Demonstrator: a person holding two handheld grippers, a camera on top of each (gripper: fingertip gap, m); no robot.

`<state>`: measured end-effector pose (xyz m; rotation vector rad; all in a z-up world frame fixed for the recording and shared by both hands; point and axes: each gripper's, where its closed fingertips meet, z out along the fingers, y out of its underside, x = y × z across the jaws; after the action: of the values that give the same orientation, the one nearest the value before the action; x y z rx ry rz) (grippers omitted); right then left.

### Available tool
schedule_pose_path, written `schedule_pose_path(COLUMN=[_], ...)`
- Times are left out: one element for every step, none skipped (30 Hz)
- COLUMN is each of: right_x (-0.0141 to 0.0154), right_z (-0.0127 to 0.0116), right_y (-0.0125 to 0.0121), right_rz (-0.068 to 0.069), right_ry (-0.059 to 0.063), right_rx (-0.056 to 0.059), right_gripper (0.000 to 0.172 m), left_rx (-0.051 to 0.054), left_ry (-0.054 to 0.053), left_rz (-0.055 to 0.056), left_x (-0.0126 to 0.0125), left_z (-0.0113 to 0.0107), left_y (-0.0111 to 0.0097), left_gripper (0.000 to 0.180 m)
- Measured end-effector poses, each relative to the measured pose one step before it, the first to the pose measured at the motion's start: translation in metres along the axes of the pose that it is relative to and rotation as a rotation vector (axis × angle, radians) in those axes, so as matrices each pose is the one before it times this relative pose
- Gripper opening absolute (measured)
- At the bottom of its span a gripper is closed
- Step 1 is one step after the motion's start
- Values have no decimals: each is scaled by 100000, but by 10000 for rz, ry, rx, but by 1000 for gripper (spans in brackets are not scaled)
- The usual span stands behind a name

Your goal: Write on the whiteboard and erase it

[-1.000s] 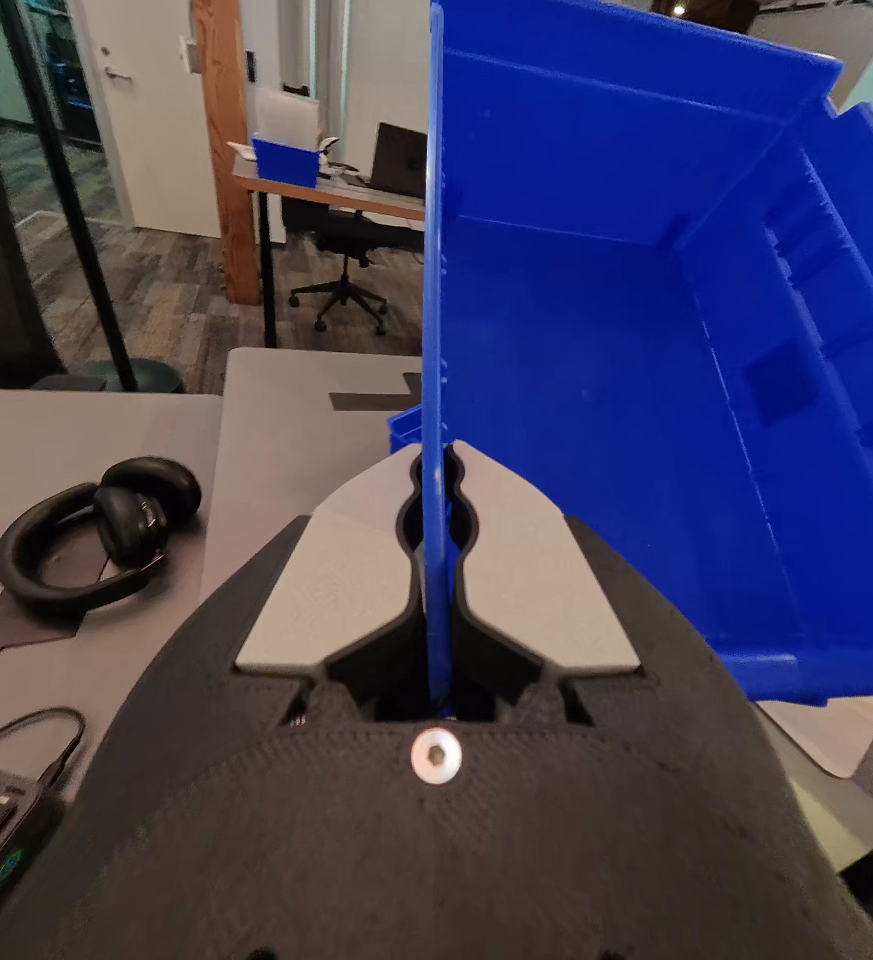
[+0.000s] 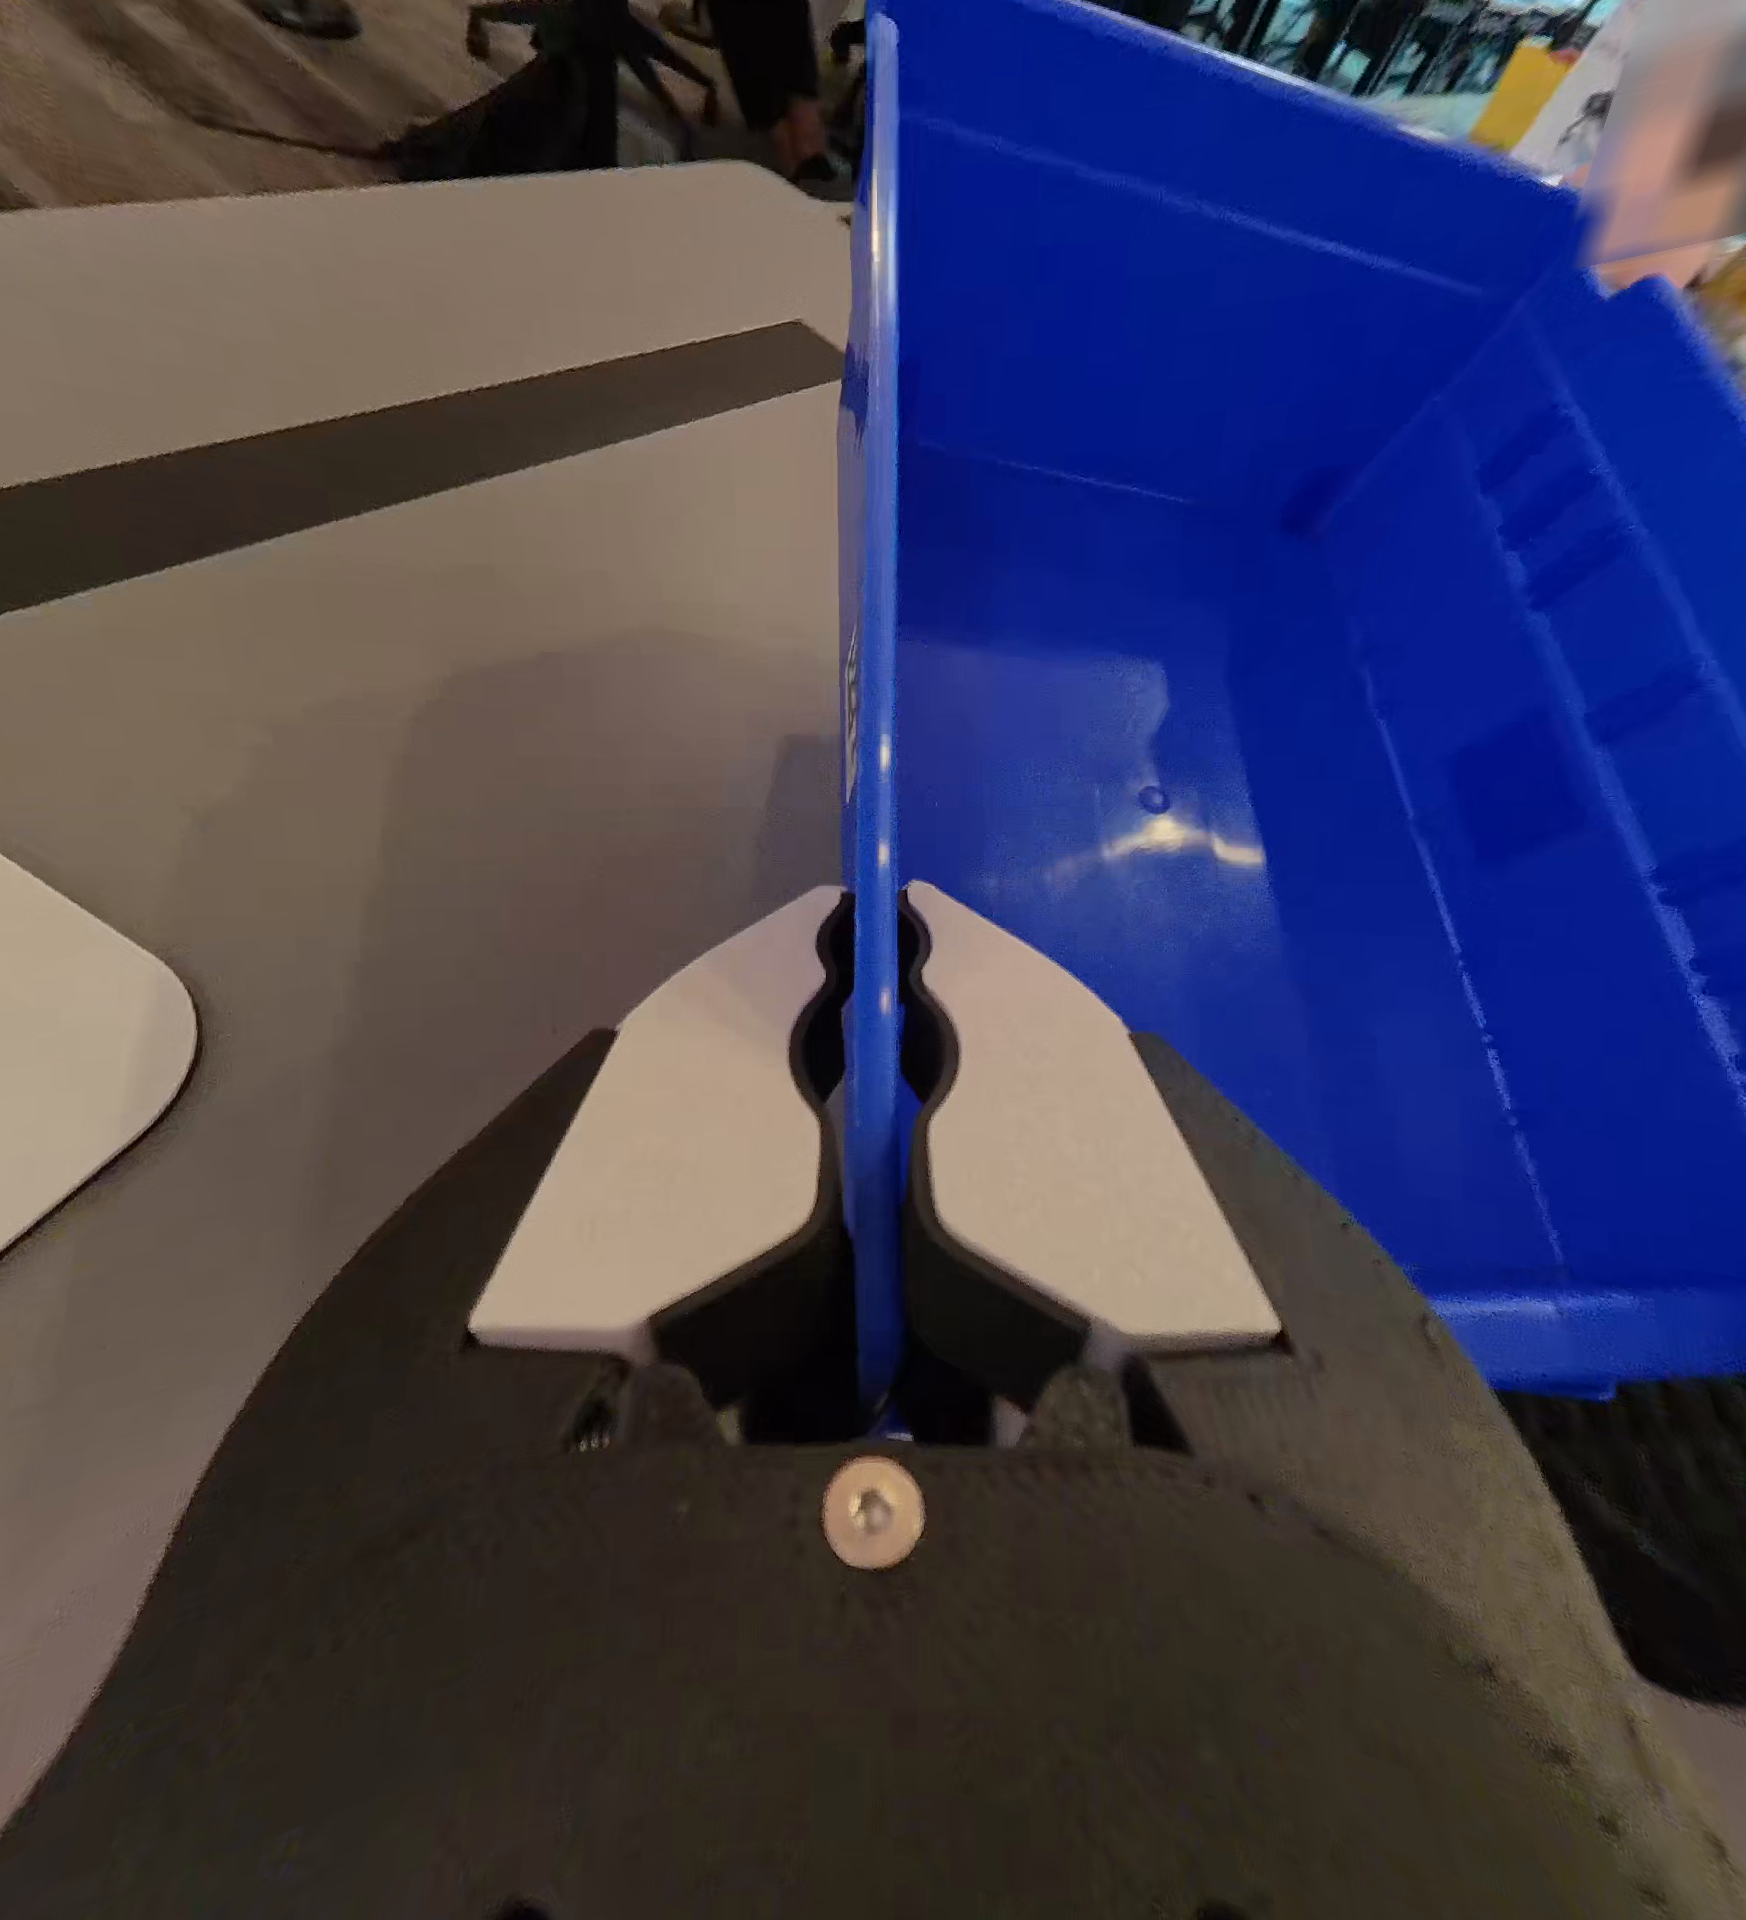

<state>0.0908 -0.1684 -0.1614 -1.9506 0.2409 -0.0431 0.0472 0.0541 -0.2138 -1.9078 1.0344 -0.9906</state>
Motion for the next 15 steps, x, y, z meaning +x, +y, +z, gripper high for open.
schedule_pose_path(right_x=[322, 16, 163, 415, 487, 241, 267, 744, 846, 935, 718, 783, 879, 1017, 1169], right_z=[1395, 1333, 1176, 1014, 999, 1021, 979, 759, 736, 723, 712, 681, 609, 577, 707], right_y=[652, 660, 503, 266, 255, 449, 493, -11, 53, -177, -177, -121, -289, -497, -345], right_rz=[-181, -226, -197, 12, 78, -60, -263, -373, -391, -26, 29, -142, -137, -82, -42], right_ry=[268, 96, 155, 234, 200, 11, 107, 482, 426, 307, 34, 20, 82, 132, 136], right_rx=[-230, -253, -186, -77, -110, -301, -417, -85, -123, 20, -30, -161, -140, -5, -44], right_gripper=[82, 81, 78, 66, 55, 46, 36, 29, 24, 19, 16, 14, 12, 10, 8], left_rx=[-110, -73, -78, -117, -82, -39, 4, -78, -110, -12, 93, 82, 14, 4, 21], left_ry=[-153, -60, 32, -26, -67, -103, -112, -72, -42, 29, 125, 195, 221, 266, 359], left_rz=[-3, -82, -204, -92, 23, -14, -39, -16, -43, -92, -183, -257, -246, -295, -392], left_x=[-224, -150, -62, -78, -87, -125, -107, 61, 164, 244, 326, 422, 480, 548, 643], left_z=[651, 547, 452, 371, 335, 315, 208, 111, 106, 103, 60, 67, 129, 172, 214], left_y=[163, 176, 208, 258, 264, 287, 133, 17, -13, -30, -59, -39, -16, -21, -68], left_gripper=[6, 6, 6, 6, 6, 7, 11, 17, 24, 31, 38, 45, 50, 55, 59])
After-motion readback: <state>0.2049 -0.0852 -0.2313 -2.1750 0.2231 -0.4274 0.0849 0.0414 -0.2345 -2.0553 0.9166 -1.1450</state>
